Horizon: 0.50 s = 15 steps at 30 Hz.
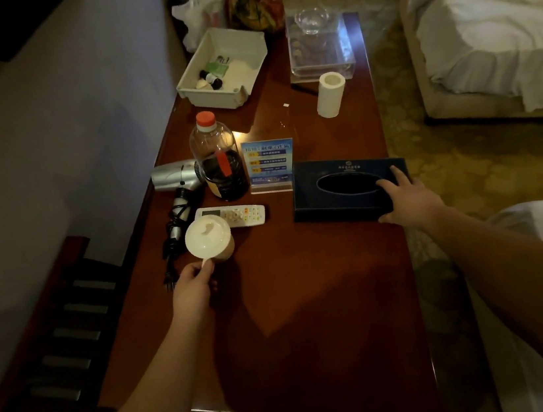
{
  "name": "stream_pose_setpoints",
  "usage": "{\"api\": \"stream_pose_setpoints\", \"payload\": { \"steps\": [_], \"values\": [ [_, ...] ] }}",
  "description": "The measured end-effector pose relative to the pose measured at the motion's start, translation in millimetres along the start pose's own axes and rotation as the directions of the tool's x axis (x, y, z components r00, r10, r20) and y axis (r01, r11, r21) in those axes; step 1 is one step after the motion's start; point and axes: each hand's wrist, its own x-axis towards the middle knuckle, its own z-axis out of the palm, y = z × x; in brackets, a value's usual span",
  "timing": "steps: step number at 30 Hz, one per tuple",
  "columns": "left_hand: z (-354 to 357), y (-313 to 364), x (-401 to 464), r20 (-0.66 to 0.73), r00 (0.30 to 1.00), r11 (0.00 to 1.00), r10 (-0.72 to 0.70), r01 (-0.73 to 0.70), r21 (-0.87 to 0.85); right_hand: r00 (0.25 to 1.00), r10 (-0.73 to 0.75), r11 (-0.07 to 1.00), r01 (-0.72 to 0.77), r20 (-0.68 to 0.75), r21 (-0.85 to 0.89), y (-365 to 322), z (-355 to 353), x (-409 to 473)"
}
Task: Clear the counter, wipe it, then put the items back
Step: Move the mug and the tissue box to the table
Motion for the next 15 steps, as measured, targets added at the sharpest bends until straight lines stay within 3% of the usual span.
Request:
{"api": "stream_pose_setpoints", "payload": {
  "steps": [6,15],
  "values": [
    [12.3,-0.3,-15.3,0.025,1.000,0.993,0.018,-0.021,0.119,0.999,-0.029,0.999,0.029,-0.019,-0.015,2.0,3.5,-22.1],
    [46.6,2.2,-31.0,0.110,0.994,0.987,0.030,-0.047,0.154,0.999,-0.019,0.999,0.021,0.040,-0.040,-1.0,5.2,-42.1]
  ]
}}
